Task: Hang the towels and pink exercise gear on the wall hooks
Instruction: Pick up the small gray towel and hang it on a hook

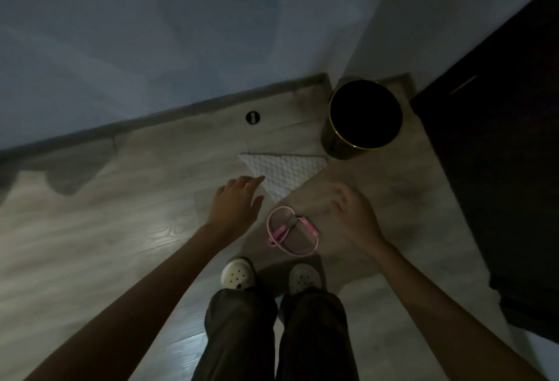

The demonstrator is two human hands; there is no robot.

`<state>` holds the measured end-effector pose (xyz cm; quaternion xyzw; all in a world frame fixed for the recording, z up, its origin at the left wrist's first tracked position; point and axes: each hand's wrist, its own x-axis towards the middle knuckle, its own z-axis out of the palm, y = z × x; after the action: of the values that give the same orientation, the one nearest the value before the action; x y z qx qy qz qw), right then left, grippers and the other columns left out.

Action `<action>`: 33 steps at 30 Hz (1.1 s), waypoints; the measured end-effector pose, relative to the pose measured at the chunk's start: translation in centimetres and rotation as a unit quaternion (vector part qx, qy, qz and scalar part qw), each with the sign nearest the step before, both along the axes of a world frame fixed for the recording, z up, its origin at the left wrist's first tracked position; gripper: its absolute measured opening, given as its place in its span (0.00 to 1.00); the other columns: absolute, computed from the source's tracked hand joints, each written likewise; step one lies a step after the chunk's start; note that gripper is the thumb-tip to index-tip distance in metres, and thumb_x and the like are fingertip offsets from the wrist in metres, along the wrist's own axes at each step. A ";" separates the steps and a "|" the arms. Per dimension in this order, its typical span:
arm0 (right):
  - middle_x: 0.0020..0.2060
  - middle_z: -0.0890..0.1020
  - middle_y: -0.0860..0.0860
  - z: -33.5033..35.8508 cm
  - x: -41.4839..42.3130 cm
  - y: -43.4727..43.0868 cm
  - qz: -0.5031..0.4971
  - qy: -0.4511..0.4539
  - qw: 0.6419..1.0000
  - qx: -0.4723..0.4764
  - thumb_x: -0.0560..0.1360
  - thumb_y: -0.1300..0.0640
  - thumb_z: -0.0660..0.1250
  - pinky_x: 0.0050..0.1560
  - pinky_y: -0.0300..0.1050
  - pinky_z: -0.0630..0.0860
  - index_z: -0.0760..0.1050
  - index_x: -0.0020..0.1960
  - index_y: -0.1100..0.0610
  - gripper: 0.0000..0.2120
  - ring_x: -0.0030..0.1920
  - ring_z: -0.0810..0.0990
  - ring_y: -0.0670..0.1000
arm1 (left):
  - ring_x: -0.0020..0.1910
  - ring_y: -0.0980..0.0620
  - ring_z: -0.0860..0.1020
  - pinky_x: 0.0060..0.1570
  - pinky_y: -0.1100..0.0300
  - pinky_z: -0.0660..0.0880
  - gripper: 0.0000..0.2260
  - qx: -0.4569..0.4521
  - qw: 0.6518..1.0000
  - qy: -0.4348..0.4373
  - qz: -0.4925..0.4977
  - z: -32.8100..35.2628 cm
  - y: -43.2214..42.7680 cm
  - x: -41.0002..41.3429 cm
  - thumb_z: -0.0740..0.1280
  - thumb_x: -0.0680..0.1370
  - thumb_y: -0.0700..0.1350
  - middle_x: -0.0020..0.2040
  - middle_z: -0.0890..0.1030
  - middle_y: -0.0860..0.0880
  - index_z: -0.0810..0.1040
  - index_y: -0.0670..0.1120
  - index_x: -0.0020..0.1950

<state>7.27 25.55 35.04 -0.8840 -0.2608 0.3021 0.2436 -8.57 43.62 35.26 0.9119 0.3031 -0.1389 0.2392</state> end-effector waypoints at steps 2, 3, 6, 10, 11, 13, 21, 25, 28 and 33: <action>0.58 0.78 0.55 -5.6 0.8 0.7 0.015 0.005 1.000 0.009 0.74 0.61 0.62 0.58 0.56 0.74 0.73 0.62 0.56 0.16 0.59 0.75 0.56 | 0.69 0.46 0.67 0.66 0.50 0.65 0.22 -0.012 1.000 0.020 0.006 -6.1 -0.4 0.2 0.57 0.81 0.50 0.72 0.68 0.46 0.60 0.52 0.74; 0.58 0.78 0.55 -8.7 1.1 1.1 0.025 0.003 1.000 0.010 0.74 0.59 0.62 0.58 0.55 0.74 0.73 0.61 0.54 0.16 0.59 0.75 0.56 | 0.68 0.46 0.68 0.66 0.49 0.66 0.22 -0.018 0.999 0.029 0.006 -9.2 -0.6 0.3 0.57 0.81 0.50 0.72 0.68 0.46 0.60 0.52 0.75; 0.57 0.79 0.53 -18.3 1.9 2.3 0.068 -0.013 0.998 -0.001 0.73 0.56 0.62 0.56 0.54 0.75 0.73 0.60 0.52 0.15 0.58 0.76 0.56 | 0.68 0.45 0.68 0.65 0.49 0.67 0.22 -0.035 0.998 0.048 0.016 -18.9 -0.6 1.3 0.58 0.81 0.50 0.71 0.68 0.45 0.60 0.51 0.75; 0.58 0.78 0.56 -30.0 3.4 4.2 0.097 -0.033 0.995 -0.010 0.74 0.59 0.65 0.57 0.51 0.74 0.74 0.60 0.56 0.14 0.59 0.75 0.58 | 0.67 0.44 0.68 0.63 0.48 0.68 0.22 -0.032 0.998 0.052 -0.006 -30.8 0.5 3.5 0.58 0.81 0.50 0.71 0.68 0.45 0.60 0.51 0.74; 0.58 0.78 0.57 -32.6 3.6 4.7 0.101 -0.031 0.994 -0.012 0.74 0.60 0.65 0.57 0.49 0.73 0.75 0.59 0.58 0.14 0.59 0.75 0.59 | 0.67 0.43 0.68 0.63 0.47 0.68 0.22 -0.032 0.998 0.054 -0.015 -33.5 0.9 4.0 0.58 0.80 0.49 0.71 0.68 0.44 0.60 0.51 0.74; 0.56 0.78 0.58 -37.5 4.3 5.6 0.115 -0.034 0.993 -0.011 0.73 0.62 0.66 0.56 0.49 0.72 0.76 0.57 0.60 0.13 0.58 0.75 0.59 | 0.67 0.42 0.68 0.63 0.47 0.68 0.22 -0.025 0.997 0.056 -0.037 -38.6 1.8 5.0 0.58 0.80 0.49 0.70 0.68 0.44 0.61 0.50 0.74; 0.55 0.76 0.55 -48.9 5.9 8.0 0.167 -0.151 0.974 -0.019 0.72 0.61 0.68 0.54 0.49 0.73 0.77 0.55 0.56 0.12 0.58 0.73 0.57 | 0.61 0.41 0.69 0.56 0.50 0.69 0.22 0.068 0.992 -0.059 -0.088 -50.4 3.8 6.9 0.65 0.75 0.52 0.64 0.70 0.43 0.68 0.47 0.67; 0.50 0.77 0.53 -49.5 6.2 8.6 0.172 -0.216 0.961 -0.004 0.74 0.56 0.68 0.48 0.47 0.71 0.78 0.50 0.56 0.06 0.53 0.74 0.55 | 0.58 0.43 0.70 0.56 0.52 0.66 0.14 0.088 0.987 -0.117 -0.066 -51.0 3.9 7.1 0.62 0.78 0.50 0.59 0.73 0.45 0.72 0.47 0.62; 0.49 0.79 0.53 -47.5 6.3 8.8 0.180 -0.223 0.958 0.008 0.75 0.57 0.66 0.47 0.48 0.71 0.78 0.49 0.56 0.05 0.52 0.74 0.54 | 0.56 0.46 0.72 0.55 0.55 0.65 0.10 0.066 0.987 -0.143 -0.041 -49.5 4.4 7.3 0.61 0.79 0.48 0.57 0.75 0.46 0.72 0.47 0.59; 0.48 0.81 0.57 -37.9 6.4 10.2 0.131 -0.134 0.981 0.054 0.76 0.60 0.65 0.47 0.43 0.68 0.77 0.49 0.60 0.05 0.52 0.76 0.56 | 0.41 0.52 0.74 0.38 0.61 0.67 0.07 -0.079 0.965 -0.241 0.064 -39.2 5.7 7.6 0.62 0.80 0.45 0.45 0.77 0.47 0.69 0.45 0.55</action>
<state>13.62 35.77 -2.87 -0.8600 -0.4210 0.1954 0.2121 -0.94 49.27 -3.98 0.8754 0.2821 0.0771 0.3849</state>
